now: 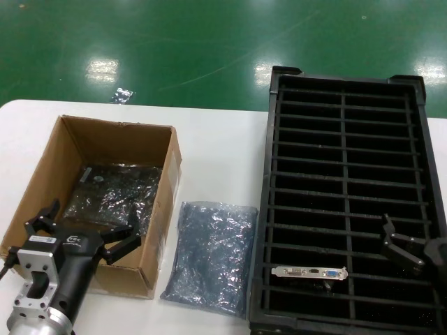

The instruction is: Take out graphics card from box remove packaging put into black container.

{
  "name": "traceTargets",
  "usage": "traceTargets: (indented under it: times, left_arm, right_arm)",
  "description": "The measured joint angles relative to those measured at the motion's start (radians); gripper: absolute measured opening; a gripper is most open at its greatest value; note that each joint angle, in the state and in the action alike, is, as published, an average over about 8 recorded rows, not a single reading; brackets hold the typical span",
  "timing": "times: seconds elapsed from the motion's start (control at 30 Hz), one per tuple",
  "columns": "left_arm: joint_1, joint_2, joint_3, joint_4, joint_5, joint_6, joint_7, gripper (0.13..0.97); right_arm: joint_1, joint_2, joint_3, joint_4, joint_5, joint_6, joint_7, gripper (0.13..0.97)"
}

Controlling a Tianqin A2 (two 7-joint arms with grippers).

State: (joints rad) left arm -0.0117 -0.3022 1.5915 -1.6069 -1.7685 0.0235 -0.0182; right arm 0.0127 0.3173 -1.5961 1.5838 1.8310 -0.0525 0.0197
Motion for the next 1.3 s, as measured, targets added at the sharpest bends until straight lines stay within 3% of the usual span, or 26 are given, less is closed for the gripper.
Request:
traceTargets:
  times: [1.3]
  left_arm:
    - [0.0, 0.0, 0.0, 0.0, 0.0, 0.0, 0.0, 0.966]
  right_arm:
    - [0.0, 0.0, 0.0, 0.0, 0.0, 0.0, 0.0, 0.966]
